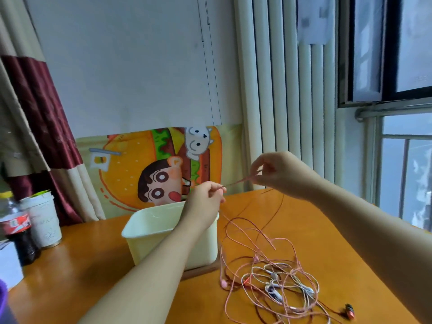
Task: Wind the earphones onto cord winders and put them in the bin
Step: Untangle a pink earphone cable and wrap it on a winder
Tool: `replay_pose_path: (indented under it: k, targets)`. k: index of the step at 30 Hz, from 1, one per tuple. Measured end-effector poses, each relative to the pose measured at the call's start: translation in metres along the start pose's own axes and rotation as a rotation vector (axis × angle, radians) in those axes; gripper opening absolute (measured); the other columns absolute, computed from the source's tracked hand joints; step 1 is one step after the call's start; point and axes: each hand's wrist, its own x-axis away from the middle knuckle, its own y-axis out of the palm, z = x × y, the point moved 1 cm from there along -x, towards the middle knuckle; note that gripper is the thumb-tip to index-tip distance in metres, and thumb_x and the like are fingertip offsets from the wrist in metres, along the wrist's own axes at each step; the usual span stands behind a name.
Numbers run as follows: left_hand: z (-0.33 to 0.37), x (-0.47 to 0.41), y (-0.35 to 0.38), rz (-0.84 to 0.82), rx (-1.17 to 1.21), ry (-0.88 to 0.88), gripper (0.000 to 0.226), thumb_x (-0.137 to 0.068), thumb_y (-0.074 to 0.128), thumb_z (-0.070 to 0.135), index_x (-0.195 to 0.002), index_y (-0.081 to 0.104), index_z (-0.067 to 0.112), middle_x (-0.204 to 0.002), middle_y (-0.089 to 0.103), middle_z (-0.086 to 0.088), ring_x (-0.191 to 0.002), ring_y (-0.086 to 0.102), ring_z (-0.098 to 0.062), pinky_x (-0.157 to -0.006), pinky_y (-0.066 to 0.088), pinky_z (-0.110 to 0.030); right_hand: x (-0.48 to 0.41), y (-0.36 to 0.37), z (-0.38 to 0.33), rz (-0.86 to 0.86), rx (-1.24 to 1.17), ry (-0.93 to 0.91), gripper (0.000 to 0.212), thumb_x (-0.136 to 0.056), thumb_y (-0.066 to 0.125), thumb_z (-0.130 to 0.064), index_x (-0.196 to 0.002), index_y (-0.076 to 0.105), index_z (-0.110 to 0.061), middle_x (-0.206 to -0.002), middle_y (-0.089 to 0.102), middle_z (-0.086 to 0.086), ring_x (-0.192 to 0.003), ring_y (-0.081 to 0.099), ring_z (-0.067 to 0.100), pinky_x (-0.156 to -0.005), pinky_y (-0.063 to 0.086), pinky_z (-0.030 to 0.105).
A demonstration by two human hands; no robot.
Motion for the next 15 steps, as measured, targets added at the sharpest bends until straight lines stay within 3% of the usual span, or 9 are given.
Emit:
replay_pose_path:
  k: [3, 6, 8, 10, 12, 15]
  targets:
    - [-0.012, -0.008, -0.027, 0.192, 0.089, -0.092, 0.021, -0.1, 0.046, 0.016, -0.09, 0.062, 0.024, -0.073, 0.064, 0.003, -0.083, 0.067, -0.016, -0.069, 0.048, -0.026, 0.002, -0.001, 0.021, 0.025, 0.097, 0.122, 0.015, -0.087, 0.059, -0.005, -0.095, 0.068, -0.015, -0.068, 0.057, -0.006, -0.05, 0.05, 0.006, -0.04, 0.036, 0.011]
    - [-0.031, -0.013, -0.053, 0.316, 0.316, -0.228, 0.028, -0.1, 0.041, 0.011, -0.085, 0.061, 0.025, -0.068, 0.053, 0.0, -0.069, 0.06, -0.018, -0.082, 0.055, -0.04, 0.009, 0.014, 0.053, 0.067, -0.033, 0.318, 0.013, -0.092, 0.058, -0.016, -0.098, 0.067, -0.008, -0.074, 0.062, 0.004, -0.055, 0.051, 0.014, -0.047, 0.046, 0.023]
    - [-0.041, -0.012, -0.065, 0.343, 0.479, -0.32, 0.028, -0.101, 0.038, 0.009, -0.087, 0.061, 0.016, -0.062, 0.04, -0.001, -0.055, 0.043, -0.014, -0.067, 0.054, -0.034, 0.016, 0.027, 0.071, 0.088, -0.199, 0.484, 0.018, -0.095, 0.055, -0.019, -0.099, 0.066, -0.005, -0.072, 0.061, 0.008, -0.061, 0.055, 0.017, -0.057, 0.051, 0.032]
    - [-0.049, -0.008, -0.078, 0.4, 0.556, -0.374, 0.024, -0.101, 0.038, 0.009, -0.093, 0.061, 0.01, -0.057, 0.031, 0.001, -0.043, 0.03, -0.009, -0.05, 0.034, -0.025, 0.025, 0.04, 0.086, 0.123, -0.318, 0.634, 0.024, -0.097, 0.051, -0.018, -0.101, 0.067, -0.001, -0.07, 0.06, 0.006, -0.063, 0.053, 0.017, -0.055, 0.045, 0.026]
    - [-0.059, -0.001, -0.095, 0.47, 0.571, -0.416, 0.02, -0.101, 0.041, 0.012, -0.099, 0.061, 0.008, -0.056, 0.029, 0.003, -0.033, 0.024, -0.005, -0.045, 0.022, -0.023, 0.035, 0.052, 0.096, 0.126, -0.372, 0.773, 0.029, -0.099, 0.045, -0.02, -0.103, 0.067, -0.001, -0.075, 0.062, 0.004, -0.063, 0.047, 0.014, -0.053, 0.035, 0.025]
    - [-0.073, 0.009, -0.114, 0.453, 0.619, -0.489, 0.029, -0.1, 0.046, 0.033, -0.09, 0.06, 0.01, -0.049, 0.028, 0.007, -0.031, 0.02, -0.004, -0.042, 0.019, -0.02, 0.049, 0.065, 0.105, 0.105, -0.522, 0.988, 0.037, -0.103, 0.037, -0.029, -0.101, 0.064, -0.004, -0.077, 0.062, 0.003, -0.058, 0.038, 0.012, -0.051, 0.025, 0.024]
